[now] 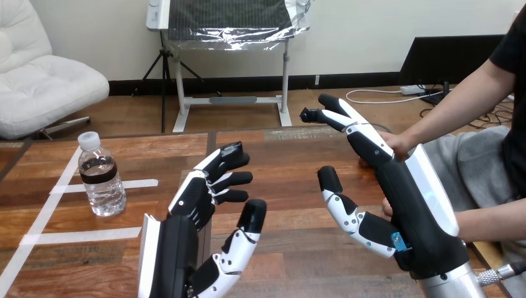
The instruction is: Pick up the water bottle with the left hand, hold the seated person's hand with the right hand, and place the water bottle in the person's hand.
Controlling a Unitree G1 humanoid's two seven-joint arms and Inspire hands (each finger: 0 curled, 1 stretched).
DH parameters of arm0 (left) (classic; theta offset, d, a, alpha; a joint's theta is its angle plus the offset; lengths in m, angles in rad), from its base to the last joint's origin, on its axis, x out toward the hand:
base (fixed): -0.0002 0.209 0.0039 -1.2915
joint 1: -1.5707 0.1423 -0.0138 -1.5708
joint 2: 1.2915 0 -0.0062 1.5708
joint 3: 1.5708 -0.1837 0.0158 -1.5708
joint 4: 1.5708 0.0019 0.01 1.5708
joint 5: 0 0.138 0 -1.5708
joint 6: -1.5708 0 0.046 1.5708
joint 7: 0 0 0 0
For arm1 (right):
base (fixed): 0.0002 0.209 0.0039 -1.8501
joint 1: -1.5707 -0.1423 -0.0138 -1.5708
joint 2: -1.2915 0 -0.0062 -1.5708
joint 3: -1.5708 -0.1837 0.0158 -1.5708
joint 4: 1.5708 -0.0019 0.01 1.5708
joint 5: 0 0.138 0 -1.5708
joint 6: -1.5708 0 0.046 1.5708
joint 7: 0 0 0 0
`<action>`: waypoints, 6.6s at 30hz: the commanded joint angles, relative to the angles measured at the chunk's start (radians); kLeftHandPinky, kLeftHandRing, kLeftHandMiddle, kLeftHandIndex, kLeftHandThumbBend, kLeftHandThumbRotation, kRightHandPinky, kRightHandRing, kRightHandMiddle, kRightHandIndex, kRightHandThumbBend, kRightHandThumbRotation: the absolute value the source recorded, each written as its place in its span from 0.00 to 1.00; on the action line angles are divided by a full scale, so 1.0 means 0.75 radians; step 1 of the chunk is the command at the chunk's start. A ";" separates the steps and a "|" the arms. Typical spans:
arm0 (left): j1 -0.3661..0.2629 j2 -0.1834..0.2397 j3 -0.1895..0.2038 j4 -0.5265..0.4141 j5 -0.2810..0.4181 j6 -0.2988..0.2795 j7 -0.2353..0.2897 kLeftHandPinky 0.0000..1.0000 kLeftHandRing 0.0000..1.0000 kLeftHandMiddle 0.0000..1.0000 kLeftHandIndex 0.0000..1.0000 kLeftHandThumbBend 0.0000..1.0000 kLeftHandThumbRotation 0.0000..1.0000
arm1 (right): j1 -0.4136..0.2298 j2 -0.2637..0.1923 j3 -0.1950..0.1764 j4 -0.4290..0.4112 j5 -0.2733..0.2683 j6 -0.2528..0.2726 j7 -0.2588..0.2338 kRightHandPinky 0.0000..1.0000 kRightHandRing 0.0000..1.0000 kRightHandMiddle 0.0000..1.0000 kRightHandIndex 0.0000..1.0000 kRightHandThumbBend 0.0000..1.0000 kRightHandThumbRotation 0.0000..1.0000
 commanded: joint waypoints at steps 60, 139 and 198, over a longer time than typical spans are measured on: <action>-0.191 0.019 0.599 -0.073 0.702 0.218 0.561 0.73 0.81 0.82 0.84 0.50 0.33 | -0.098 0.005 -0.003 0.040 0.006 -0.032 -0.008 0.96 0.94 0.95 0.82 0.10 0.00; -0.972 0.201 0.690 0.840 0.284 0.660 0.226 0.78 0.87 0.91 0.94 0.91 0.43 | -0.134 -0.008 -0.013 0.049 -0.021 -0.007 -0.001 0.92 0.92 0.94 0.81 0.11 0.00; -1.311 0.356 0.511 1.388 0.307 0.824 0.265 0.80 0.87 0.91 0.93 0.91 0.48 | -0.140 -0.055 -0.023 0.028 -0.001 0.058 0.039 0.86 0.90 0.95 0.81 0.14 0.00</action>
